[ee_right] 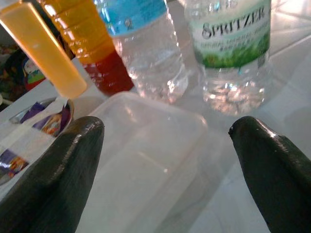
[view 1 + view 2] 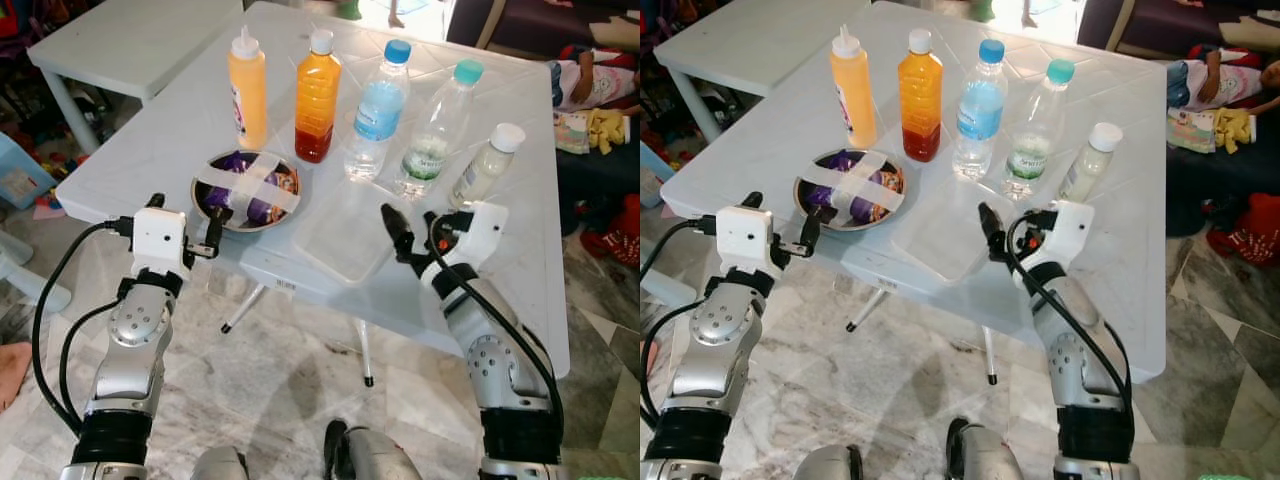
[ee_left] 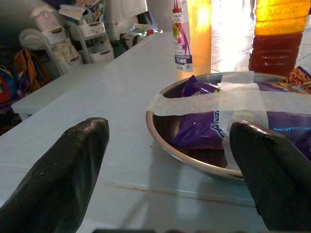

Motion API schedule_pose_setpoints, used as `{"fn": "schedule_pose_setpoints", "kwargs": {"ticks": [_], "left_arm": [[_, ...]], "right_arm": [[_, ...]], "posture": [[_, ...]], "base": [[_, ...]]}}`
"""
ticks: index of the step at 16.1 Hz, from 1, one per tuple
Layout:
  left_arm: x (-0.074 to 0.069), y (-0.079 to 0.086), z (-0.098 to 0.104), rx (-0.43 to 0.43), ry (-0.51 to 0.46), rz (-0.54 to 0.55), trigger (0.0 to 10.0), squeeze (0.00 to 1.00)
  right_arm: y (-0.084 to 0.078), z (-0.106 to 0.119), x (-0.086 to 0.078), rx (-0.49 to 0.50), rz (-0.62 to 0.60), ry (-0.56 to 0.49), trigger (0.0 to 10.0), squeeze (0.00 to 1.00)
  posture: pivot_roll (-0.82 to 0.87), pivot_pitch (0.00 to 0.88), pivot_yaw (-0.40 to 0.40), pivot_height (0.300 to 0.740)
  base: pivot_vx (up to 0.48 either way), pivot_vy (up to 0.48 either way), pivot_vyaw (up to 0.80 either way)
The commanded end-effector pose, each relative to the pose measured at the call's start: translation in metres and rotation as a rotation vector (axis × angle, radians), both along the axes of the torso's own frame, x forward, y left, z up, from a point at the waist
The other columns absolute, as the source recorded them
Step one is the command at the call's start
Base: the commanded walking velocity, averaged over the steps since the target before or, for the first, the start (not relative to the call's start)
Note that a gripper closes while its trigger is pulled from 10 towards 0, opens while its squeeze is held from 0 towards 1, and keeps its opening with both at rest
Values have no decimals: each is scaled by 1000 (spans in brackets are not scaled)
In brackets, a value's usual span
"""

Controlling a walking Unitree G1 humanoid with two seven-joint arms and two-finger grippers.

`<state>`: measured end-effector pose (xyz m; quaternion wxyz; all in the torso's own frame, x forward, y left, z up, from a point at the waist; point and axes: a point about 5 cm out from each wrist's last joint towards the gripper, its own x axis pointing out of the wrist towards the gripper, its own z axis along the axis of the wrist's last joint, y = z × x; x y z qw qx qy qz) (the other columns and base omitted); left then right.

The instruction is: Restocking fridge

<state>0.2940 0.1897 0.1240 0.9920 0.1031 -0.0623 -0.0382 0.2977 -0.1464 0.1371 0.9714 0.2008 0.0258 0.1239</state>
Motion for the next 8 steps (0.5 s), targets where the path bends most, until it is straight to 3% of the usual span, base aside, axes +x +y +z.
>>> {"fn": "schedule_pose_setpoints", "kwargs": {"ticks": [1,5,6,8], "left_arm": [[-1,-1,-2,11,5,-2,10000,0],[-1,0,-1,12,1,-1,10000,0],[0,0,0,13,0,-1,10000,0],[2,0,0,12,-1,-5,10000,0]], "right_arm": [[-2,2,1,-9,-6,-10,10000,0],[18,7,-18,53,46,-9,10000,0],[23,10,-30,73,58,-4,10000,0],[24,15,-38,87,58,-2,10000,0]], "posture": [[1,143,-49,740],[-2,139,-49,740],[-7,138,-47,740],[-13,135,-44,740]], "base": [[0,0,0],[0,0,0],[0,0,0],[0,0,0]]}}
